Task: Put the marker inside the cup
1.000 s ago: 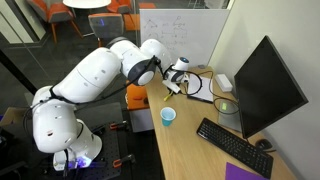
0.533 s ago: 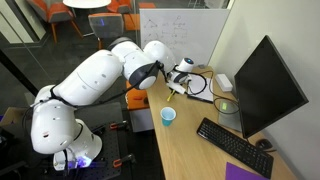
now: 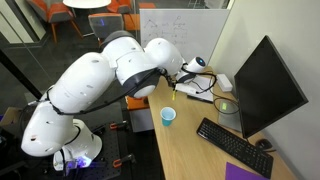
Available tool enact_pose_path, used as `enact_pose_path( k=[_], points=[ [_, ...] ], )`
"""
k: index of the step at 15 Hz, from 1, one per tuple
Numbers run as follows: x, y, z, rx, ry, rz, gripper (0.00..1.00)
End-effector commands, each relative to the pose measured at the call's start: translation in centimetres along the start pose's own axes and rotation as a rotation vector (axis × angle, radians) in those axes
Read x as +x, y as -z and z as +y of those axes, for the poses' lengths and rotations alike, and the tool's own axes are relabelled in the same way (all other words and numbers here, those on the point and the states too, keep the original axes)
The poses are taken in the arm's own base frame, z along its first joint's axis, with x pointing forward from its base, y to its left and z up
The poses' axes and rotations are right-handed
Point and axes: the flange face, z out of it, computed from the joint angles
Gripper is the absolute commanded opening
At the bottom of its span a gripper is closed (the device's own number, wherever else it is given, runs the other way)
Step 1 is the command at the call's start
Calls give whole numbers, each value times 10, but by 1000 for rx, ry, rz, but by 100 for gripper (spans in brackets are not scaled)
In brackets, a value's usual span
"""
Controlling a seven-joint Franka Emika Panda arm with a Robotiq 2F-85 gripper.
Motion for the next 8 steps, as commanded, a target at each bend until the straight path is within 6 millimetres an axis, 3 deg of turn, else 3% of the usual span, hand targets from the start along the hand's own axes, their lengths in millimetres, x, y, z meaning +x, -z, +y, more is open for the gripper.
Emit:
enact_pose_path(
  k=[1, 8],
  points=[
    [-26, 31, -18, 109, 164, 54, 5],
    [-82, 79, -39, 369, 495, 153, 5]
  ],
)
